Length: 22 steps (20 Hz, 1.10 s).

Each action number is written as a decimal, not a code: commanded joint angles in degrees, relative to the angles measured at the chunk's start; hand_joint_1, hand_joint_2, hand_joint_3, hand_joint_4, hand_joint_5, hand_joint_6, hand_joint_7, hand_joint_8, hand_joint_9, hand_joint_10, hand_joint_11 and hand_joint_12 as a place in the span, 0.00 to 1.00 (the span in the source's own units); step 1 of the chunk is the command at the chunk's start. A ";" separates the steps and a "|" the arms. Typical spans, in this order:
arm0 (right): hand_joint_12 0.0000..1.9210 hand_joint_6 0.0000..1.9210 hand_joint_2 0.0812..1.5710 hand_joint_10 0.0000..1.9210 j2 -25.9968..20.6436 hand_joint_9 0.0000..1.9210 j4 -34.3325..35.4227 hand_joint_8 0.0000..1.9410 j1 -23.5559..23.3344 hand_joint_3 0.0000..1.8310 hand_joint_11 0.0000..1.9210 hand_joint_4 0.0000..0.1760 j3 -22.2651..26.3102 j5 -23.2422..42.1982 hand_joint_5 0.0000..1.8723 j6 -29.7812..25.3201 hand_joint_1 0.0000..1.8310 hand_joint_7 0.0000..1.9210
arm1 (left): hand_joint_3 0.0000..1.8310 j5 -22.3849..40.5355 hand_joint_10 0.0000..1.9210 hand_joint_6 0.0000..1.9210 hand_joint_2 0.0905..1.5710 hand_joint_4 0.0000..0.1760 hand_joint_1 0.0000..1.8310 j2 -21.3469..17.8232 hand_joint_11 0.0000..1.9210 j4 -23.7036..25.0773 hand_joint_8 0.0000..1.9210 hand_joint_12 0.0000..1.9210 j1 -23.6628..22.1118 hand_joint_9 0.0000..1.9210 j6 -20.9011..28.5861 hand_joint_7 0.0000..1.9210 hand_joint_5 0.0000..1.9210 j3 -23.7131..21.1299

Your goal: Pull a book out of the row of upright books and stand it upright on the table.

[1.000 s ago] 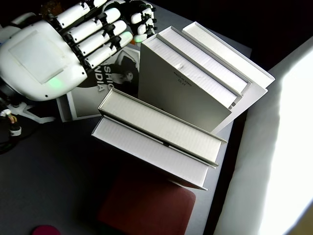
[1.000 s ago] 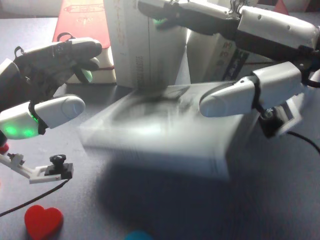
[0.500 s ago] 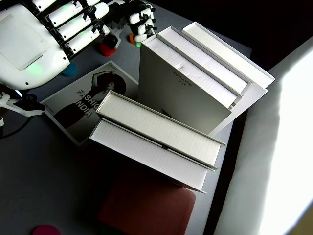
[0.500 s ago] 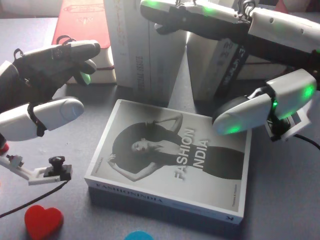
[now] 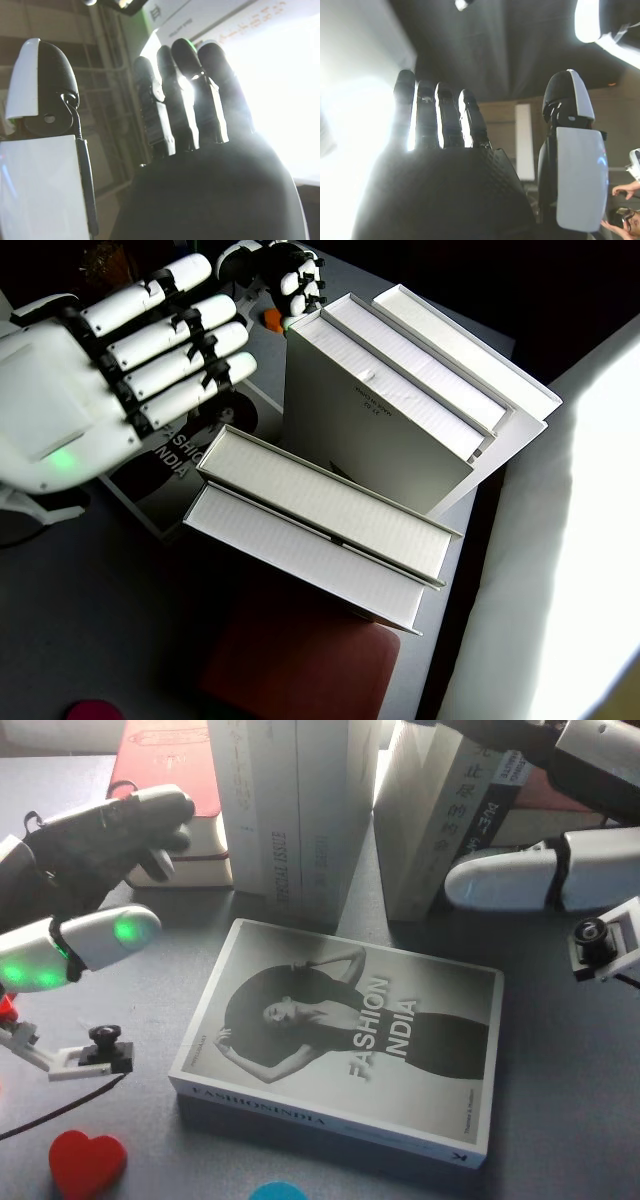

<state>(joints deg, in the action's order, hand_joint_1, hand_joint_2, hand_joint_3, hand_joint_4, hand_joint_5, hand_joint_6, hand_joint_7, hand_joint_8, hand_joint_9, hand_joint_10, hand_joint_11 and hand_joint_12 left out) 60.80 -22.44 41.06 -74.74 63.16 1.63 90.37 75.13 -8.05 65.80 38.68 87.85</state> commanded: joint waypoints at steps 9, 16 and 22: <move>0.52 0.00 0.57 0.01 -1.43 0.02 2.65 0.00 0.22 0.00 0.00 0.75 1.92 6.76 0.00 0.08 0.35 0.00 | 0.00 5.59 0.45 0.00 0.61 0.00 0.57 0.06 0.00 -0.34 0.00 0.94 -1.73 0.10 0.67 0.24 0.30 0.32; 0.58 0.00 0.55 0.00 -1.54 0.05 2.66 0.00 0.29 0.00 0.00 0.61 1.91 6.72 0.00 0.22 0.35 0.00 | 0.00 5.28 0.50 0.00 0.63 0.00 0.58 0.18 0.00 0.10 0.00 0.94 -2.18 0.06 0.67 0.21 0.28 0.62; 0.44 0.00 0.53 0.00 -1.26 0.03 2.84 0.00 0.58 0.00 0.00 0.51 1.74 6.63 0.01 0.22 0.38 0.00 | 0.00 5.00 0.47 0.00 0.63 0.00 0.59 0.17 0.00 0.75 0.01 0.90 -2.84 0.08 0.67 0.22 0.28 0.71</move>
<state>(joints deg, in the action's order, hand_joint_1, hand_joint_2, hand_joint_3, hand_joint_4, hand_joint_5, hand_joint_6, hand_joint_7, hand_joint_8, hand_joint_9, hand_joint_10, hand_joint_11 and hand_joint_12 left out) 59.42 -22.87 41.87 -72.99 63.57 2.22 89.17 75.13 -6.35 63.61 38.70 88.20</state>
